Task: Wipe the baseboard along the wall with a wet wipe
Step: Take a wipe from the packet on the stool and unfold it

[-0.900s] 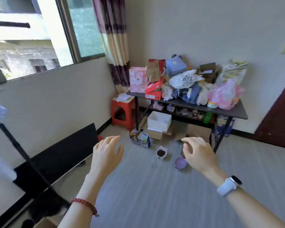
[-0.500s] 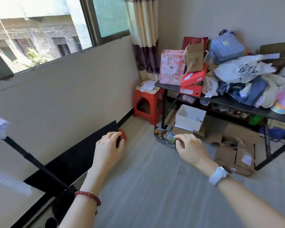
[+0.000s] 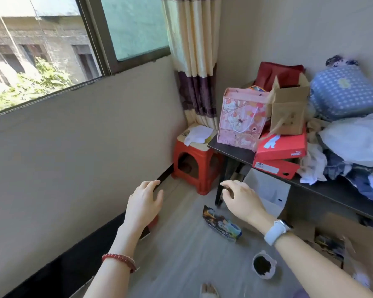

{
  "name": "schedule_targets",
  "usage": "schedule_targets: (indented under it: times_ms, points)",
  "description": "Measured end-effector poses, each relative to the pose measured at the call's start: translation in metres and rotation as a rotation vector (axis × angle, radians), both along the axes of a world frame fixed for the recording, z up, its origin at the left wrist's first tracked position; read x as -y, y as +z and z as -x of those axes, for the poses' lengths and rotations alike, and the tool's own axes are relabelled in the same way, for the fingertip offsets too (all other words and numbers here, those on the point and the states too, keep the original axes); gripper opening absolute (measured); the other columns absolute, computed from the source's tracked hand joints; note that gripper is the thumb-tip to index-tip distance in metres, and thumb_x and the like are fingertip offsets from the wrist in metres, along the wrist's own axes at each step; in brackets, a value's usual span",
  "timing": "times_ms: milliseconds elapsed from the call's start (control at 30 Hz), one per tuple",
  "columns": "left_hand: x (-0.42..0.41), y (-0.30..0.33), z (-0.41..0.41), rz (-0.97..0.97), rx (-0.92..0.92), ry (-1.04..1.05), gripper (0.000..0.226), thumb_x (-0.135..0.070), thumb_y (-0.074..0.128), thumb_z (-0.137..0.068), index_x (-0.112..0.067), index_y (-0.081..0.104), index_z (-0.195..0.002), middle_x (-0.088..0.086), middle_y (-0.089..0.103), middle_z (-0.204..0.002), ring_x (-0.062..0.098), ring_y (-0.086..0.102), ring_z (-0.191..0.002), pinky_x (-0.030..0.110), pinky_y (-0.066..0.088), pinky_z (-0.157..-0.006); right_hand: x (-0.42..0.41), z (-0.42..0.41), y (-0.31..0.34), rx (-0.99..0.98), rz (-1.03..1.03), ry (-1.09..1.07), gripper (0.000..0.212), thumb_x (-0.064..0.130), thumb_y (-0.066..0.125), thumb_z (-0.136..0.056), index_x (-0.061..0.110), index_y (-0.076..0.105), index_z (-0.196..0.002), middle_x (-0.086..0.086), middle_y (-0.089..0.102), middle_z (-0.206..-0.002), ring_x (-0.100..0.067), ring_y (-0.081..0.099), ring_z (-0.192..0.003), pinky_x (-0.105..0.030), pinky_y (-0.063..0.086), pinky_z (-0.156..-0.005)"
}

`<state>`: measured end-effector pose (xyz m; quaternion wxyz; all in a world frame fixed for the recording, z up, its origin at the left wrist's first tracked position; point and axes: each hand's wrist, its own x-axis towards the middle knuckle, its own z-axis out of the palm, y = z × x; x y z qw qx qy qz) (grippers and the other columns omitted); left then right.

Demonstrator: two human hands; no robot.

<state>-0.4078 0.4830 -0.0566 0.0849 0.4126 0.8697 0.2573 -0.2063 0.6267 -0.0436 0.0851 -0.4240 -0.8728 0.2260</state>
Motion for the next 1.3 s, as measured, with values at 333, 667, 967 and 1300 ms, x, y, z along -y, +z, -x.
schedule_targets:
  times_ms: [333, 667, 967, 1300]
  points:
    - [-0.156, -0.019, 0.160, 0.040, 0.044, 0.106, 0.035, -0.027, 0.043, -0.096, -0.020, 0.049, -0.130, -0.004, 0.048, -0.134, 0.017, 0.047, -0.121, 0.031, 0.038, -0.096, -0.184, 0.189, -0.012, 0.014, 0.077, 0.116, 0.033, 0.023, 0.039, -0.094, 0.019, 0.052, -0.124, -0.001, 0.057, -0.128, -0.022, 0.049, -0.120, -0.035, 0.039, -0.101]
    - [-0.395, -0.077, 0.350, 0.140, 0.196, -0.120, 0.039, -0.026, 0.047, -0.095, -0.013, 0.049, -0.131, 0.005, 0.052, -0.132, 0.020, 0.051, -0.119, 0.031, 0.041, -0.096, -0.364, 0.363, -0.079, 0.045, 0.303, -0.167, 0.033, 0.019, 0.039, -0.093, 0.013, 0.053, -0.123, -0.008, 0.060, -0.127, -0.029, 0.053, -0.119, -0.037, 0.045, -0.096]
    - [-0.558, -0.178, 0.413, 0.303, 0.370, -0.256, 0.034, -0.014, 0.049, -0.094, -0.010, 0.052, -0.128, 0.012, 0.058, -0.125, 0.028, 0.057, -0.109, 0.026, 0.041, -0.087, -0.499, 0.435, -0.211, 0.072, 0.536, -0.540, 0.040, 0.016, 0.038, -0.091, 0.010, 0.044, -0.131, -0.015, 0.050, -0.136, -0.036, 0.048, -0.123, -0.040, 0.044, -0.097]
    - [-0.651, -0.366, 0.425, 0.431, 0.445, -0.320, 0.045, -0.017, 0.047, -0.094, -0.013, 0.038, -0.138, 0.009, 0.047, -0.133, 0.025, 0.050, -0.117, 0.029, 0.043, -0.095, -0.603, 0.468, -0.410, -0.093, 0.436, -0.873, 0.064, 0.016, 0.056, -0.087, 0.005, 0.026, -0.143, -0.015, 0.035, -0.148, -0.032, 0.033, -0.136, -0.038, 0.026, -0.113]
